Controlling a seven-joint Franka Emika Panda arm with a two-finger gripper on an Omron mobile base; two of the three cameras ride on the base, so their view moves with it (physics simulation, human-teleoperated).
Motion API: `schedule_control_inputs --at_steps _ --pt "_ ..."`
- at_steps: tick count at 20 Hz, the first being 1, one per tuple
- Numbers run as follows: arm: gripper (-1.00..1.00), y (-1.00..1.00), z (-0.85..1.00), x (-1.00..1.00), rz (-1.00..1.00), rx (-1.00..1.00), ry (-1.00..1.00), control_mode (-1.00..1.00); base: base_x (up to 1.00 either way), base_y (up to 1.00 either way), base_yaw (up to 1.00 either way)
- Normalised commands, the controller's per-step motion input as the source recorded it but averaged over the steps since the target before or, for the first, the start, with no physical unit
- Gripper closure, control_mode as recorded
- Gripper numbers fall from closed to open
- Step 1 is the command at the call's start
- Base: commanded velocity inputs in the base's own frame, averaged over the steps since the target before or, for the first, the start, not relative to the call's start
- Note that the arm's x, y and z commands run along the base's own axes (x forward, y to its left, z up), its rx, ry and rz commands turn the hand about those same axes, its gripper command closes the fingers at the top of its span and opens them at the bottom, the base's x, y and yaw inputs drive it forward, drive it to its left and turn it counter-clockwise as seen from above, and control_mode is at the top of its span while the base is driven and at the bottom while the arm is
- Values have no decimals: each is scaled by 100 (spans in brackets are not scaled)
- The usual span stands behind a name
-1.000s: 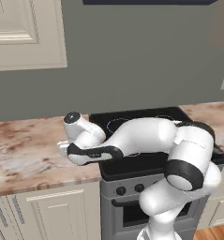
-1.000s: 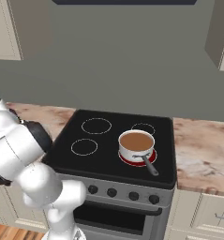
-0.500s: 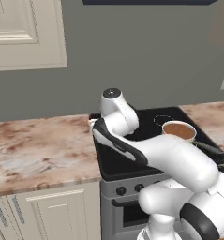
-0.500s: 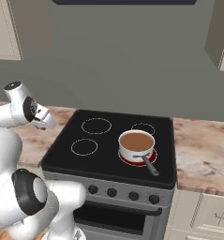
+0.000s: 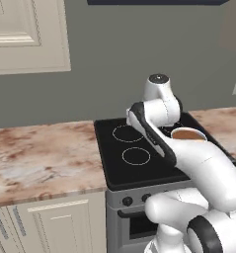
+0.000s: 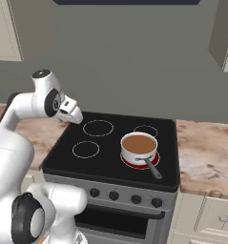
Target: Pick up the sugar cube(s) and place them in the saucepan with hot chocolate.
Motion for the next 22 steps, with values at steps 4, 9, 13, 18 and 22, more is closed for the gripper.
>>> schedule_control_inputs --at_steps 4,9,13,18,22 --pt "100 -100 31 12 -12 0 12 -100 0 0 0" --pt "100 -100 7 13 -16 0 20 -100 0 0 0" --pt "100 -100 -39 47 -10 6 28 -100 0 0 0" --pt "100 -99 -37 26 -12 6 12 -100 0 0 0" --pt "100 -64 -24 28 -4 8 0 -100 0 0 0"
